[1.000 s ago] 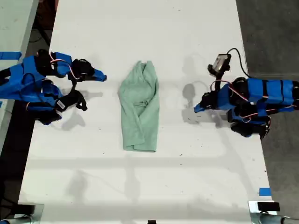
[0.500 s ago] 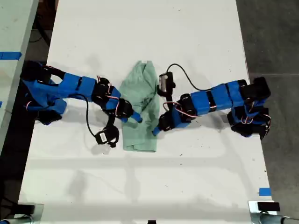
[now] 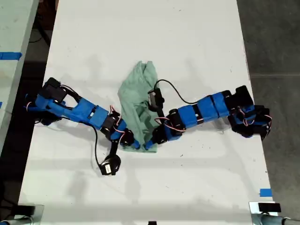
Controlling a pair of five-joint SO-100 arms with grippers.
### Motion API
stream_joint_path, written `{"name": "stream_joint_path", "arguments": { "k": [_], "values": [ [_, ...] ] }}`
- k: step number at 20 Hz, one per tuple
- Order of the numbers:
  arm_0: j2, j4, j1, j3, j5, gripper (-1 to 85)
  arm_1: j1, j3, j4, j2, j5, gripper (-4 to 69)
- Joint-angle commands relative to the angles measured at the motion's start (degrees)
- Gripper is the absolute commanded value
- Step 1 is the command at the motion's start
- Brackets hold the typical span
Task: Fold t shirt
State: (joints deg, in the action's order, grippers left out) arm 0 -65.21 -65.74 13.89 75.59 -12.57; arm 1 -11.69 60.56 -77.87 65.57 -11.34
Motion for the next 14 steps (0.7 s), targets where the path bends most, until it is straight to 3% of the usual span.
{"name": "stream_joint_path", "arguments": {
  "k": [1, 7, 8, 9, 14],
  "values": [
    [4.48, 0.88, 0.18, -8.96, 0.53, -0.2, -0.53, -3.78, 1.76, 0.53, -0.35, 33.0],
    [4.48, -0.35, 0.26, -12.04, 1.41, -0.3, 0.44, -3.96, 6.94, -3.6, -2.37, 29.3],
    [4.48, -0.35, 0.35, -12.13, 1.49, -0.3, 0.44, -4.48, 7.65, -4.57, -2.72, 19.6],
    [4.48, -0.26, 0.44, -12.13, 1.49, -0.3, 0.35, -4.92, 8.0, -5.19, -1.93, 1.3],
    [1.93, -0.53, 1.93, -12.48, 3.43, -0.3, -4.22, -9.76, 5.63, -6.15, 1.32, 0.9]
  ]
}}
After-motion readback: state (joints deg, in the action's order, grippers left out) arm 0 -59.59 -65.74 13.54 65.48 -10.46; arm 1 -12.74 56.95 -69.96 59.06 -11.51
